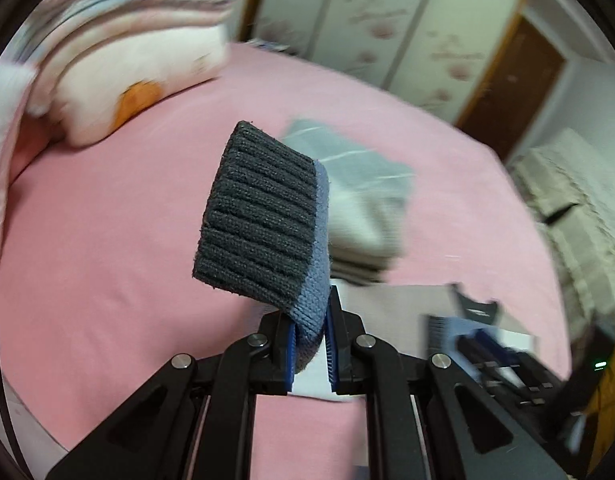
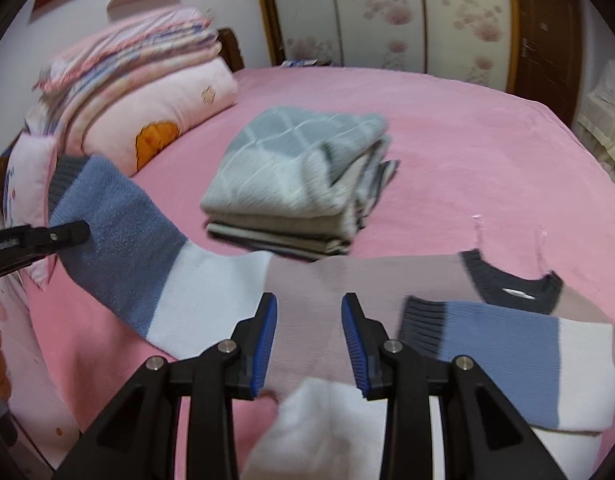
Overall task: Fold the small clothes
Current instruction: 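Fold the held sleeve across the sweater front with the left gripper, release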
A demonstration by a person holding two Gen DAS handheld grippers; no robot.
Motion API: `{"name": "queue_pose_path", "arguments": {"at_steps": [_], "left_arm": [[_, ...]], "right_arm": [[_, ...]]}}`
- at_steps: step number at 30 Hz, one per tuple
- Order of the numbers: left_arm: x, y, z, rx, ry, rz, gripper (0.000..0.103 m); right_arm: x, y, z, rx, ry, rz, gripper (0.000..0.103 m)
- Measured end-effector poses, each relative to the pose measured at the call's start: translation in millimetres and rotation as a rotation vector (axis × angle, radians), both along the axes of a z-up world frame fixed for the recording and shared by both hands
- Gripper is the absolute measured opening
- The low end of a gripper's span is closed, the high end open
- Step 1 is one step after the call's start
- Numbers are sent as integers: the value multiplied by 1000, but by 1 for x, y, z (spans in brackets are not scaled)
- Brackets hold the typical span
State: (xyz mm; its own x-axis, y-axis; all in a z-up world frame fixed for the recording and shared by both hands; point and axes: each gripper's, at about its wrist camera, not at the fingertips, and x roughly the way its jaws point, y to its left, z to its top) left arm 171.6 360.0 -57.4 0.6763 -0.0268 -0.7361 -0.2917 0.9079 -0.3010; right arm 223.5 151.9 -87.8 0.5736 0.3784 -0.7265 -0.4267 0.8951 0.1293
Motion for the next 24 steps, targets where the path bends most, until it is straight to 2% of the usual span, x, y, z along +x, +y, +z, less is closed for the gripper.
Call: {"name": "queue_pose_path", "arguments": {"at_steps": [2, 5, 10, 14, 16, 19, 24], "left_arm": [[4, -38, 13, -15, -27, -64, 10], [10, -94, 14, -41, -38, -150, 10], [26, -178, -20, -16, -15, -263, 13], [25, -241, -63, 66, 25, -361, 56], [23, -267, -78, 108, 37, -396, 58], [10, -282, -91, 118, 52, -411, 58], [-13, -261, -98, 22, 39, -354, 59]], "right_arm": [[-9, -25, 7, 20, -16, -27, 34], [-23, -61, 10, 22, -31, -66, 34], [-48, -127, -2, -31, -34, -139, 34], [-59, -175, -20, -85, -13, -215, 34], [-61, -198, -29, -82, 15, -259, 34], [-62, -227, -38, -60, 50, -310, 34], [-58, -255, -48, 13, 103, -347, 34]]}}
